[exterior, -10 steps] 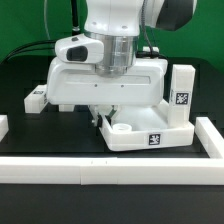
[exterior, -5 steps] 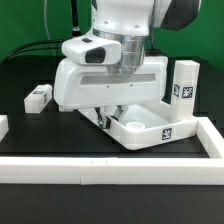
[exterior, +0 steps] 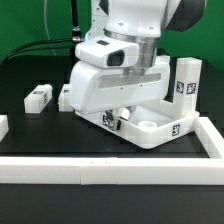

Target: Assemble desk

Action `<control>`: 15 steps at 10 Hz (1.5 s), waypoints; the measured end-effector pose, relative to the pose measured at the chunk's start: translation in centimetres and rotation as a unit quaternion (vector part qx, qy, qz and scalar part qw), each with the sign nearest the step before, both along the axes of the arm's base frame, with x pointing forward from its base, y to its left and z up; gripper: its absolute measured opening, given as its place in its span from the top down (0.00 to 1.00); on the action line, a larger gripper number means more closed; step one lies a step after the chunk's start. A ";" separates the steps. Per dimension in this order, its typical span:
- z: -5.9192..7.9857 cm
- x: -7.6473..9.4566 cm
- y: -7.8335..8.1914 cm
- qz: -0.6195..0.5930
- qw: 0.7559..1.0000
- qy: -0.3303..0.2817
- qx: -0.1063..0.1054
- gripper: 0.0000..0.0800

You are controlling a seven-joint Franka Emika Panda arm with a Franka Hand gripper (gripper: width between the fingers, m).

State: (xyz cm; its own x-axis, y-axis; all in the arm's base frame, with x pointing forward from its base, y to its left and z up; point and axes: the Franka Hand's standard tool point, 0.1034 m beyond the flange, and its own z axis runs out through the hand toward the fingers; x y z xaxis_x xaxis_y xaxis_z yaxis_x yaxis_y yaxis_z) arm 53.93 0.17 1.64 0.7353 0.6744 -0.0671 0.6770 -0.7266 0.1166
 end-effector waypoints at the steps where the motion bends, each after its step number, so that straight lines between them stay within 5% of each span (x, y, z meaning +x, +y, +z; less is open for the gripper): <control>1: 0.2 0.4 0.6 0.022 1.000 0.005 0.000 0.92; 6: 0.3 0.5 -0.1 0.166 0.986 0.026 -0.016 0.92; 11: 1.8 3.6 3.9 0.318 0.946 0.056 -0.041 0.92; 15: 1.6 3.4 3.4 0.360 0.930 0.064 -0.045 0.92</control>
Offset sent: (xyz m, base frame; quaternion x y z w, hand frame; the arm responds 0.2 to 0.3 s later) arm 0.0000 0.0000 0.0000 0.0000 0.0000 -0.1938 0.9810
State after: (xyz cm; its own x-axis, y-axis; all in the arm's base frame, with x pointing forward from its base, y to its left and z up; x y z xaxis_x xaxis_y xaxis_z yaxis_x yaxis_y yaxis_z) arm 57.37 3.52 3.26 0.0782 0.9760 -0.2034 0.9966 -0.0713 0.0411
